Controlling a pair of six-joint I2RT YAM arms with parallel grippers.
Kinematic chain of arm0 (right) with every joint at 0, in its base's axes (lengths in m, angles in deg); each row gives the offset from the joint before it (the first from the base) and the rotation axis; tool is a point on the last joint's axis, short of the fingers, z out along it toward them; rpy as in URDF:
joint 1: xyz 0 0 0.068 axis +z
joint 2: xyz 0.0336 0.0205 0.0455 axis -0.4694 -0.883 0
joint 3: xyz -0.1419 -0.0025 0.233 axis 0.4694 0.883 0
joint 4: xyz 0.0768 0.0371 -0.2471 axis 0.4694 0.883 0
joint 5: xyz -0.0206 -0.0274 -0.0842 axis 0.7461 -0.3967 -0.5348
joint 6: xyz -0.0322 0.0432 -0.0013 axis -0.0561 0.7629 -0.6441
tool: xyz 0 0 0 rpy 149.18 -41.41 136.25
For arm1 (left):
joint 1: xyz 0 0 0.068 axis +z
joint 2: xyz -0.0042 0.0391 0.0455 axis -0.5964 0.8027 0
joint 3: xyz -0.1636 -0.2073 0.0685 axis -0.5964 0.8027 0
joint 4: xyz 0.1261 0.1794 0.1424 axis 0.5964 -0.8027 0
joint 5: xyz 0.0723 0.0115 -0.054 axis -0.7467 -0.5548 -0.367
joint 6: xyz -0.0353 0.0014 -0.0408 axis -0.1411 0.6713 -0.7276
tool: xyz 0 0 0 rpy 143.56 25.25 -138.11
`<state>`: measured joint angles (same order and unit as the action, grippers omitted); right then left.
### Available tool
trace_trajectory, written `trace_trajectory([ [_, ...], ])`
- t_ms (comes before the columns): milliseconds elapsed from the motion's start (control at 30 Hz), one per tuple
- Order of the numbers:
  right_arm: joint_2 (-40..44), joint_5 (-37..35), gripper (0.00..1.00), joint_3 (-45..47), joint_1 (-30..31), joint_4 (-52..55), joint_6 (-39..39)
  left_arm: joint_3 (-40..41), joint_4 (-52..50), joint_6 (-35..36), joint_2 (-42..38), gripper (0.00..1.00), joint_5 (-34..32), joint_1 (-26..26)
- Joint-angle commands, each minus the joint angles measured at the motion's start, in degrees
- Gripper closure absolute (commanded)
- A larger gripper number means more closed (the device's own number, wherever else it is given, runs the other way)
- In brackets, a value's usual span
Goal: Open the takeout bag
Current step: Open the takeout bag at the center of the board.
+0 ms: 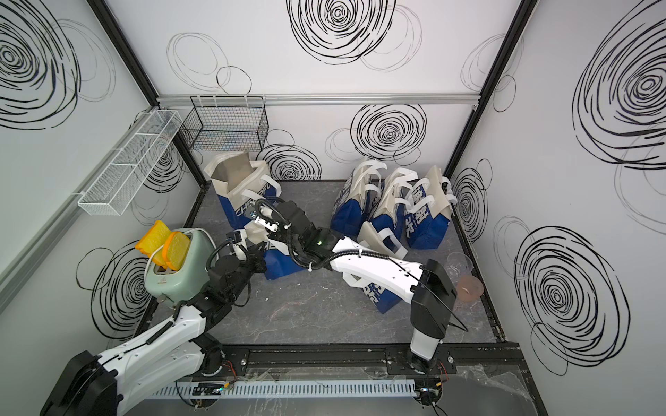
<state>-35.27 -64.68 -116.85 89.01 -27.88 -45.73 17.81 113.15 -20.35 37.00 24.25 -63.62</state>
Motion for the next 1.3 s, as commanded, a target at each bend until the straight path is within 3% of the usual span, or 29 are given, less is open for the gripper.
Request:
trace_trajectory([
  [0,5.03,-3.05,0.51,4.4,0.99,-3.26,4.11,-0.01,-6.89,-0.61,-0.18,1.0,-1.19,0.36],
  [333,11.51,-1.31,0.55,16.03,3.73,-9.24,3.83,-2.35,-7.94,-0.27,-0.75,1.0,-0.57,0.39],
  [600,7.27,0.11,0.54,13.54,5.89,-9.18,4.52,-2.59,-8.21,-0.57,-1.1,1.0,-0.48,0.37],
  [700,8.24,-3.38,0.54,14.82,7.18,-13.39,3.87,-2.84,-8.7,-0.28,-1.23,1.0,-0.48,0.29],
  [767,9.64,-2.01,0.55,16.31,7.22,-15.33,4.24,-2.9,-8.89,-0.08,-1.45,1.0,-0.56,0.29],
  [867,8.92,-0.86,0.58,14.79,7.89,-12.09,4.34,-2.64,-8.68,0.11,-1.75,1.0,-0.73,0.29],
  [933,10.68,-3.72,0.66,17.19,9.57,-17.91,2.82,-2.76,-8.57,0.34,-1.6,1.0,-0.75,0.37],
  [1033,14.68,-7.97,0.64,22.56,11.74,-30.34,-1.01,-3.25,-8.7,0.71,-1.07,1.0,-0.35,0.34],
  [1100,15.36,-8.79,0.63,21.88,12.28,-29.95,-1.98,-3.47,-8.74,0.96,-1.11,1.0,-0.22,0.37],
  [1267,15.96,-1.67,0.6,20.03,12.29,-23.11,0.22,-3.49,-8.39,1.32,-0.75,1.0,-0.09,0.55],
])
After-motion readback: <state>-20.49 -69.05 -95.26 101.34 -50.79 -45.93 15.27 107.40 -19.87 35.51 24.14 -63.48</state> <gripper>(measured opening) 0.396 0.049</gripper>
